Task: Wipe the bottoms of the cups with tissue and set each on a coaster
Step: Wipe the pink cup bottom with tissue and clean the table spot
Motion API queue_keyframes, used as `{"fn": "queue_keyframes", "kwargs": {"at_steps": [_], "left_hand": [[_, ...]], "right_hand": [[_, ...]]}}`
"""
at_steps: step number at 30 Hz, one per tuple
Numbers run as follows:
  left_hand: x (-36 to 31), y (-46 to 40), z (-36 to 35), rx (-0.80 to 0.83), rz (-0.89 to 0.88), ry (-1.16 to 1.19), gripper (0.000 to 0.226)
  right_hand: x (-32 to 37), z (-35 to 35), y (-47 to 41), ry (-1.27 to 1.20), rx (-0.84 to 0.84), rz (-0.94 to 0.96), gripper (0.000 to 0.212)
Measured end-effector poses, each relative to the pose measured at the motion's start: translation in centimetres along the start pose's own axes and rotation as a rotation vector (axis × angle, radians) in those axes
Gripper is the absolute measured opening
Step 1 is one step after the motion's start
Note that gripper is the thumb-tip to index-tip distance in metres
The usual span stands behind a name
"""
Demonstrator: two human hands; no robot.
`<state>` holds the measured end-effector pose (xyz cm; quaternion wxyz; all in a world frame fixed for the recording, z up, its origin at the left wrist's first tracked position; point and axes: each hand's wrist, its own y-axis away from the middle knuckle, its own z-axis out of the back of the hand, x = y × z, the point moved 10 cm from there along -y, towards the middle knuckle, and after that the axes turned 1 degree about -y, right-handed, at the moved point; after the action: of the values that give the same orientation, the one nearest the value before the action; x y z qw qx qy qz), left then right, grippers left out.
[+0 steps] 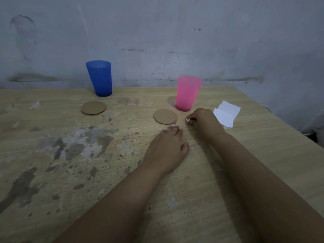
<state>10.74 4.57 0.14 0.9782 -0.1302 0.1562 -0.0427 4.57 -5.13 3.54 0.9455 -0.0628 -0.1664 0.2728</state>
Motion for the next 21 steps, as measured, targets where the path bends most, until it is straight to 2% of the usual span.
{"fn": "queue_keyframes", "kwargs": {"at_steps": [5,10,15,18,21], "left_hand": [[0.0,-0.1,-0.1,-0.004,0.004,0.000,0.056],[0.1,-0.1,-0.2,-0.007,0.005,-0.006,0.056],[0.0,0.0,0.0,-0.021,0.002,0.020,0.057],[0.2,-0.1,0.1,-0.038,0.011,0.043,0.057],[0.4,0.0,-0.1,-0.021,0.028,0.065,0.057]], "right_hand": [[-0.9,-0.9,-1.0,-0.004,0.088,-0.192,0.026],[0.6,-0.4,-0.5,0.149,-0.039,-0.085,0.024],[1.0,-0.7,-0.1,0.218,-0.057,-0.033,0.025],[1.3,-0.8,0.3,0.194,-0.039,0.018,0.026],[0.7,0.0,0.8,0.026,-0.011,0.031,0.029]]}}
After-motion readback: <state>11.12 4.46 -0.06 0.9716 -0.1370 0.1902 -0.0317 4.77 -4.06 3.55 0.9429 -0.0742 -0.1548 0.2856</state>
